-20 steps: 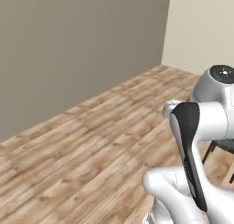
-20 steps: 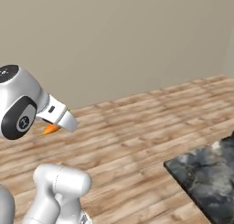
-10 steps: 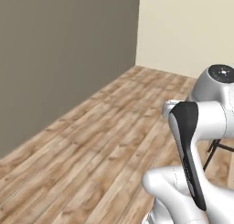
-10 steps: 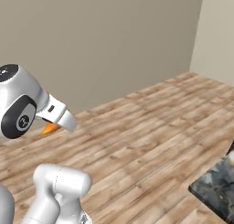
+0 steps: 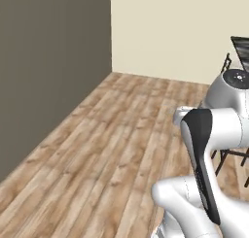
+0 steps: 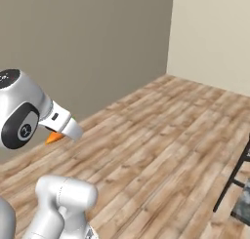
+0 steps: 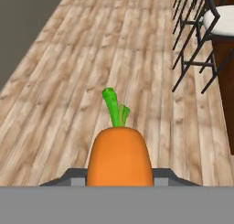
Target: Gather the eggplant and carrot from the fridge and place them on a tray on the dining counter. Then gather the steak and chicken drumstick from the fridge and place them on the other tray.
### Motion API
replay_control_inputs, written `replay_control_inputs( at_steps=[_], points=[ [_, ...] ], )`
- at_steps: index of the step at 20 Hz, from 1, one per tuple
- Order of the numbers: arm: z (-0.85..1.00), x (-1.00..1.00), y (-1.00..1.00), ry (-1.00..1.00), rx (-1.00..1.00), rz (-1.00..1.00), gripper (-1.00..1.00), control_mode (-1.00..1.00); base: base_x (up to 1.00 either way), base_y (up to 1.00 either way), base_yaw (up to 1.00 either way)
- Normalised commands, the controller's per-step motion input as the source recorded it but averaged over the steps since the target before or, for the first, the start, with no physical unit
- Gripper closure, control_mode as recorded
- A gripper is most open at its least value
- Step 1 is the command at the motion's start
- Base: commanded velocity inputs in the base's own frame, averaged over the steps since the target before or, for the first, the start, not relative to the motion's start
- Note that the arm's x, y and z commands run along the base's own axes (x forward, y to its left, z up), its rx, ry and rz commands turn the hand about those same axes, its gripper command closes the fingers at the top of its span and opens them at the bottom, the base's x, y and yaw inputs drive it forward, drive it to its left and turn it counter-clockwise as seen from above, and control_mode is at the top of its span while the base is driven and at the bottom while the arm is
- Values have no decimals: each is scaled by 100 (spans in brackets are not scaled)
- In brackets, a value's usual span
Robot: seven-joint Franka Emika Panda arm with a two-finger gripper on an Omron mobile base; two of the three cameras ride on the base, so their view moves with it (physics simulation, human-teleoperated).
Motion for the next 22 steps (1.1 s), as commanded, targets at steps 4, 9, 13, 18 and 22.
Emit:
replay_control_inputs(
  at_steps=[4, 9, 13, 18, 22],
  points=[
    [0, 0, 0, 0, 0, 0, 100, 100, 88, 50, -39],
    [0, 0, 0, 0, 0, 0, 100, 100, 83, 41, -40],
    [0, 0, 0, 0, 0, 0, 100, 100, 78, 40, -42],
    [0, 0, 0, 0, 0, 0, 100, 100, 78, 42, -41],
    [0, 0, 0, 0, 0, 0, 100, 100, 80, 40, -39]
  ],
)
